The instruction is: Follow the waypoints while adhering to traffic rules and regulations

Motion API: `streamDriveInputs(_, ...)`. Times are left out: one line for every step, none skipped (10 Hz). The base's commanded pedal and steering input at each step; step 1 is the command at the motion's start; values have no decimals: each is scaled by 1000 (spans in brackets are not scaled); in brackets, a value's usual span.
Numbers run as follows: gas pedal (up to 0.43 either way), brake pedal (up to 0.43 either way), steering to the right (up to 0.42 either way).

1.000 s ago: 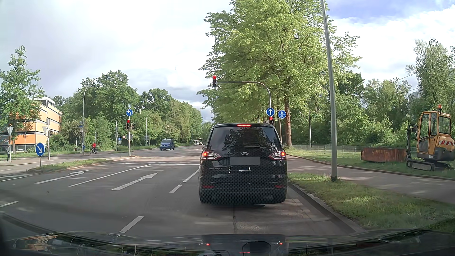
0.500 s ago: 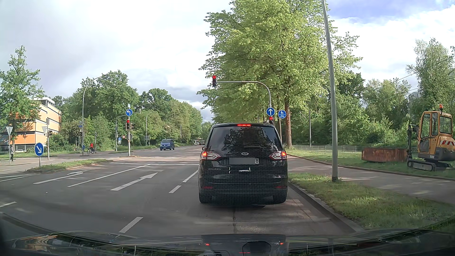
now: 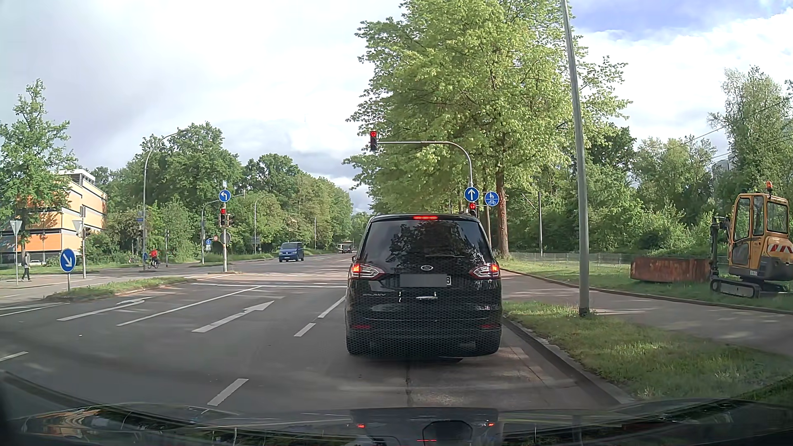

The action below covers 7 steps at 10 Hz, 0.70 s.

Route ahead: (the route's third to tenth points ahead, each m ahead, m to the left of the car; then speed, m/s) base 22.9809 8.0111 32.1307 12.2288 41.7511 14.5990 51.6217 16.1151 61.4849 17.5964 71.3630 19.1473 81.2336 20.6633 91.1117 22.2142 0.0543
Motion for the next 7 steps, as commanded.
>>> streamDriveInputs(0,128,7)
streamDriveInputs(0,140,7)
streamDriveInputs(0,152,7)
streamDriveInputs(0,165,7)
streamDriveInputs(0,171,7)
streamDriveInputs(0,171,7)
streamDriveInputs(0,171,7)
